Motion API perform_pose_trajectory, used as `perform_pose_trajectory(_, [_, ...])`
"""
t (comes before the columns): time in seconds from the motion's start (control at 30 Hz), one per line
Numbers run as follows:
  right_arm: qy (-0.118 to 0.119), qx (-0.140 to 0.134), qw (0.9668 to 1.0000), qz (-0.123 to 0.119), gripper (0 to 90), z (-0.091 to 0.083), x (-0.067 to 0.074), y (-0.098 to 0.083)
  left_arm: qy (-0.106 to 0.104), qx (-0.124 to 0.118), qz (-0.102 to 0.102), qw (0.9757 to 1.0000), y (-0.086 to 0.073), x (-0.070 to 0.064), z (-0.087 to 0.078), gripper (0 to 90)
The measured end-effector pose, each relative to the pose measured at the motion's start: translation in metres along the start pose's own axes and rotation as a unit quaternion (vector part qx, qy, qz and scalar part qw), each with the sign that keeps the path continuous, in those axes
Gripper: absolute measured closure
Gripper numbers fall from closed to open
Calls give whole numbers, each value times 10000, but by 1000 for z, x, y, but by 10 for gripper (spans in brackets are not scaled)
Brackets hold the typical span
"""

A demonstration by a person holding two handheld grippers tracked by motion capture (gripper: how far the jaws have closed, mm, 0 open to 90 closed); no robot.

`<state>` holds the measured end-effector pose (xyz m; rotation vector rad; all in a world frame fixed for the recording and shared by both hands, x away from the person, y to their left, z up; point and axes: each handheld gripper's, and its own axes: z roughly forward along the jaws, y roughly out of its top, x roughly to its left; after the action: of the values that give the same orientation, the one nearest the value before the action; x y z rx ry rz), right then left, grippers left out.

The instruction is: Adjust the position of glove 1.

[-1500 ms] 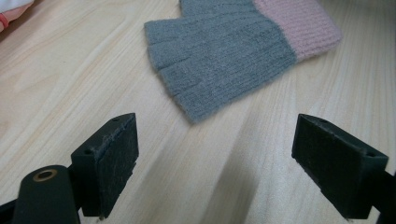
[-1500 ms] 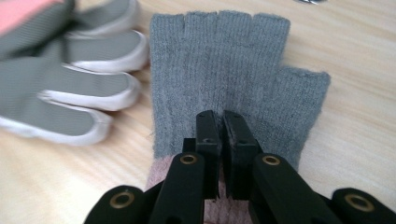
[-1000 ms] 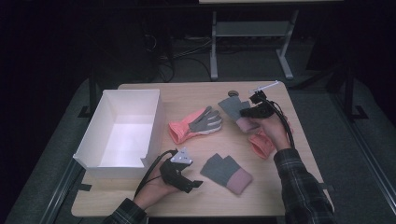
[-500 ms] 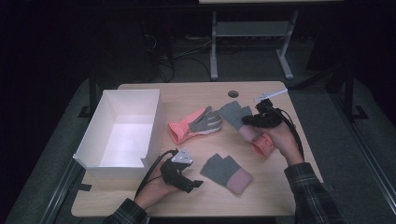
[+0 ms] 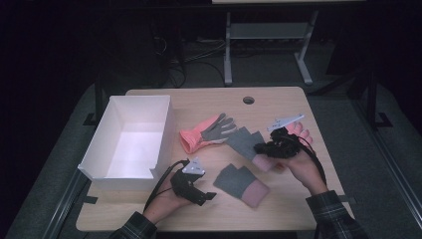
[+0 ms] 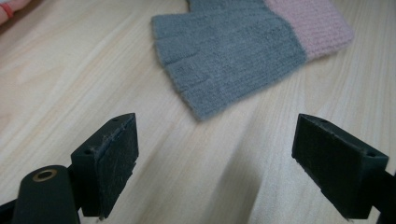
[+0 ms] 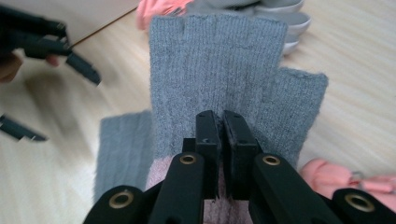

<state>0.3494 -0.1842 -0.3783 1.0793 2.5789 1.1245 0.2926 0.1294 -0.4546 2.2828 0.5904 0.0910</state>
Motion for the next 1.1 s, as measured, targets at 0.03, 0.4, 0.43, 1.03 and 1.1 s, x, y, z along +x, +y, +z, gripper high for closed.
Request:
perform_pose_trajectory(0.03, [0,0,10000,0,858,0,0,0,0,-42,-25,10000,0,0,0,141])
perform_pose_trajectory(0.4, [228,162,9995,-126,856,2,23,-23,9,9,-27,10000,-1,1,1,141])
perform_pose_trajectory(0.43, [242,174,9995,-141,856,3,24,-25,11,5,-29,10000,-1,1,1,141])
perform_pose_trajectory(1.03, [458,618,9967,-252,853,30,53,-42,-1,56,-9,10000,-2,0,1,141])
perform_pose_trajectory(1.1, [438,651,9966,-265,852,33,54,-42,4,74,12,10000,-1,0,1,142])
